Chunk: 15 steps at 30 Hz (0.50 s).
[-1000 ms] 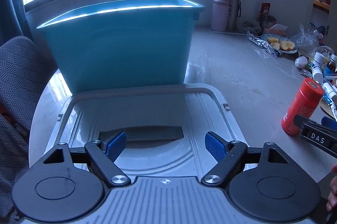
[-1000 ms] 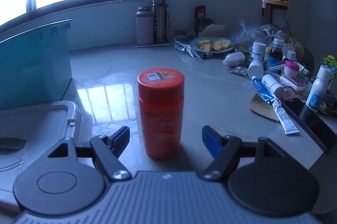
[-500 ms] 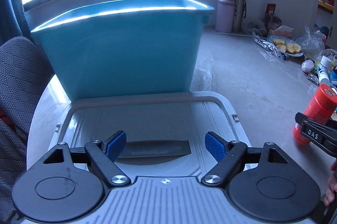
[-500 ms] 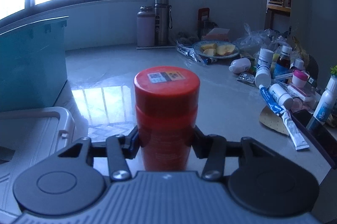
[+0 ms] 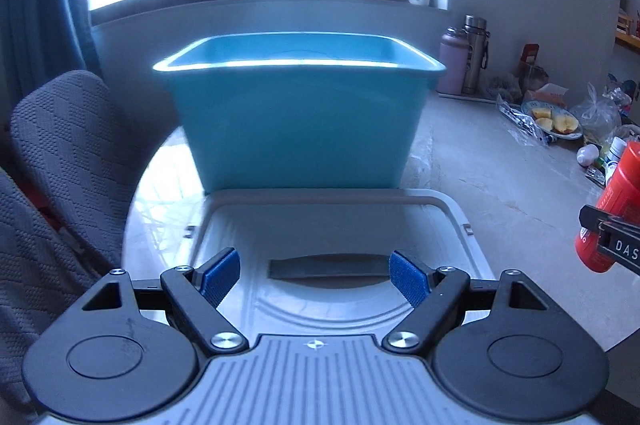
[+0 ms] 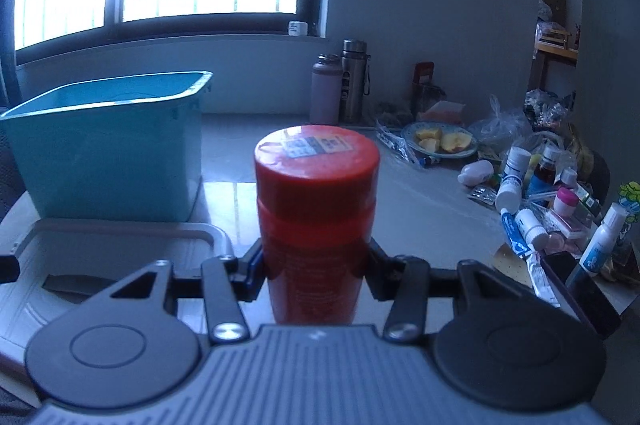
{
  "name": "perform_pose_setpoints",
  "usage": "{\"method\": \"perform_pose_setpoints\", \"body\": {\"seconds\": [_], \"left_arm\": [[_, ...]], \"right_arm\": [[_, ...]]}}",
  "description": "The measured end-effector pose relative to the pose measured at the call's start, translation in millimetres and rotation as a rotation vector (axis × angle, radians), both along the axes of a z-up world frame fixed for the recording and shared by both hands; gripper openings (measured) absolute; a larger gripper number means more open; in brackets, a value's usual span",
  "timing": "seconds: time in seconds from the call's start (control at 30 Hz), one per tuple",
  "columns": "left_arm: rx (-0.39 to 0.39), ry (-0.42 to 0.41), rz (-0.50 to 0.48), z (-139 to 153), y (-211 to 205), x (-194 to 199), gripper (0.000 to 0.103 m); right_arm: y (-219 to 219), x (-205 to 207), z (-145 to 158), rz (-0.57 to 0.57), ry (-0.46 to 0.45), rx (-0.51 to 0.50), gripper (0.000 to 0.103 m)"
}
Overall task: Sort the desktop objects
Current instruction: 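Lift the red bottle with the right tool and carry it over the bin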
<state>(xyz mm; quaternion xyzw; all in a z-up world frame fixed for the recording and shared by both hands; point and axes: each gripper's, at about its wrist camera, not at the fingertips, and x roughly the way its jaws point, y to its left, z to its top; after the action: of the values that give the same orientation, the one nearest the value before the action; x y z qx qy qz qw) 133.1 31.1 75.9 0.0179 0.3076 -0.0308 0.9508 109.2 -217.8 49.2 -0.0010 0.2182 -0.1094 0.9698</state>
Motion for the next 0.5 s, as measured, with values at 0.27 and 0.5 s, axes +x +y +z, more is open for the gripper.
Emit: {"method": "perform_pose_setpoints", "body": {"seconds": [0.27,0.5], "left_arm": [[0.015,-0.021,0.042,29,38,-18,0.084],[0.011,-0.036,0.072,48,61,-11,0.084]], "right_arm": [[46,-12,40,0.096,-0.042,0.014,0.049],[73,5,74,0.157,-0.091,0.001,0.049]]}}
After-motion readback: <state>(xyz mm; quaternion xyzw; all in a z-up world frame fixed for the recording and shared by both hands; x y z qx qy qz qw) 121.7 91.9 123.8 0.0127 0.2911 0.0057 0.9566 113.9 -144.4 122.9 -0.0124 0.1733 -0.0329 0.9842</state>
